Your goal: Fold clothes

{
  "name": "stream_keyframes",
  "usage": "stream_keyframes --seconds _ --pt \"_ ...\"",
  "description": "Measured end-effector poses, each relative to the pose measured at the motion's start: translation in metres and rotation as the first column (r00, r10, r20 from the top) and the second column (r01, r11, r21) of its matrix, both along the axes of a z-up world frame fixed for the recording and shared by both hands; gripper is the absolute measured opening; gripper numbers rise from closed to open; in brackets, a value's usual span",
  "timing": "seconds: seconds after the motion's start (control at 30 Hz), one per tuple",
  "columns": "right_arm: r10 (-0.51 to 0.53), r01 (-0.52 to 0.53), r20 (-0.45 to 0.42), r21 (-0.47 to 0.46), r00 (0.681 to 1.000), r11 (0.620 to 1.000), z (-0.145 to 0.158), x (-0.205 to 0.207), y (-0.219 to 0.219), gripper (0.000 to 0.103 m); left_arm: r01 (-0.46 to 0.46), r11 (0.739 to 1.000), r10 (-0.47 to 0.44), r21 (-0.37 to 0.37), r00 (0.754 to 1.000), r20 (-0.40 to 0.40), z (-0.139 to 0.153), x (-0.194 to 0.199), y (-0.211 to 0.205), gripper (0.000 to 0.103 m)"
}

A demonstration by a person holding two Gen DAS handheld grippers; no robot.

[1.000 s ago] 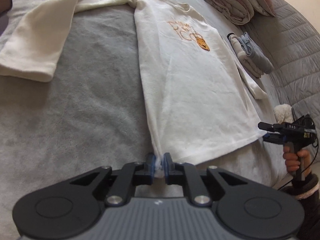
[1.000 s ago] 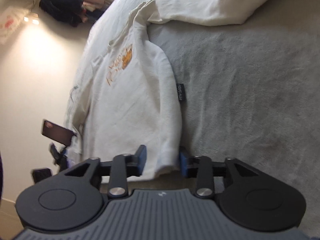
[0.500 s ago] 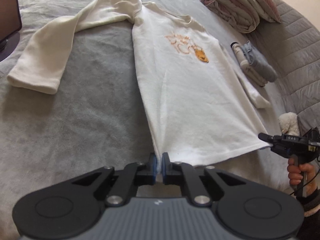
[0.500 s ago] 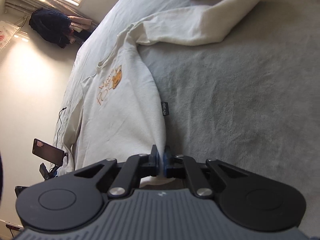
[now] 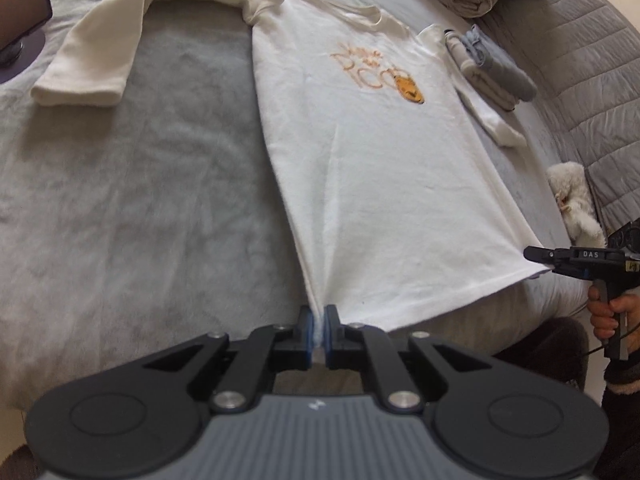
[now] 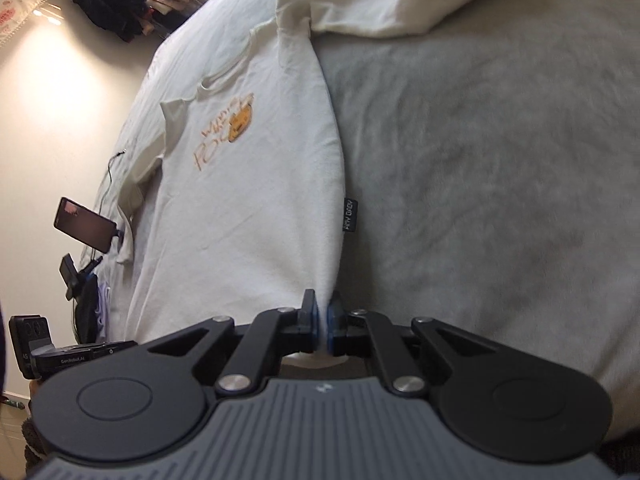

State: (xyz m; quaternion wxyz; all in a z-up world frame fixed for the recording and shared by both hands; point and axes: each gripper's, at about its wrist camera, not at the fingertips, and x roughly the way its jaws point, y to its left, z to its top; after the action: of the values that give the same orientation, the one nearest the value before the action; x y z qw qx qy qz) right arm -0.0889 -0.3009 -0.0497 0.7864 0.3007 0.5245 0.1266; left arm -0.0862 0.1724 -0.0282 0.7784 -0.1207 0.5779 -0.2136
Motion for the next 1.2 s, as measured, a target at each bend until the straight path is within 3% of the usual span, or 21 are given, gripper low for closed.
stream_keyframes --seconds 0.17,0.23,0.37,0.4,0.5,0.57,0.83,0.97,1.13,1.2 --pt "0.016 -0.017 -0.037 -0.029 0.999 0.999 -0.002 0.003 0.005 0.011 -0.018 0.999 0.017 -0.026 0.999 -0.037 -0.006 0.010 0.005 0.007" --pt "0.022 -0.024 -0.038 -0.035 0.999 0.999 0.002 0.007 0.005 0.016 -0.026 1.000 0.026 -0.007 1.000 -0.003 0.002 0.013 0.008 0.008" --pt "0.001 -0.003 -0.029 -0.067 1.000 0.998 0.006 0.021 0.000 0.016 -0.077 0.997 0.079 -0.021 0.994 0.072 0.018 0.028 0.018 0.037" --pt "-0.013 0.012 -0.018 -0.064 1.000 0.998 0.007 0.025 -0.002 0.017 -0.094 0.995 0.096 -0.029 0.991 0.089 0.020 0.034 0.020 0.037" --pt "-0.061 0.062 0.020 -0.050 0.998 0.997 0.007 0.039 -0.011 0.040 -0.147 0.988 0.153 -0.054 0.981 0.116 0.018 0.060 0.024 0.039" --pt "-0.095 0.096 0.037 -0.022 0.995 0.995 0.006 0.053 -0.016 0.040 -0.206 0.975 0.215 -0.084 0.971 0.110 0.011 0.080 0.026 0.041" --pt "-0.221 0.217 0.078 0.061 0.972 0.974 -0.004 0.116 -0.030 0.040 -0.436 0.879 0.456 -0.190 0.887 0.071 -0.022 0.151 0.029 0.042" --pt "-0.301 0.283 0.094 0.167 0.949 0.944 -0.017 0.141 -0.044 0.040 -0.514 0.806 0.552 -0.295 0.831 0.061 -0.036 0.171 0.033 0.042" --pt "-0.443 0.405 0.114 0.254 0.889 0.878 -0.024 0.157 -0.058 0.040 -0.580 0.711 0.650 -0.397 0.758 0.056 -0.050 0.185 0.040 0.041" --pt "-0.498 0.453 0.136 0.265 0.856 0.851 -0.025 0.160 -0.063 0.040 -0.599 0.691 0.677 -0.406 0.733 0.071 -0.049 0.192 0.039 0.041"
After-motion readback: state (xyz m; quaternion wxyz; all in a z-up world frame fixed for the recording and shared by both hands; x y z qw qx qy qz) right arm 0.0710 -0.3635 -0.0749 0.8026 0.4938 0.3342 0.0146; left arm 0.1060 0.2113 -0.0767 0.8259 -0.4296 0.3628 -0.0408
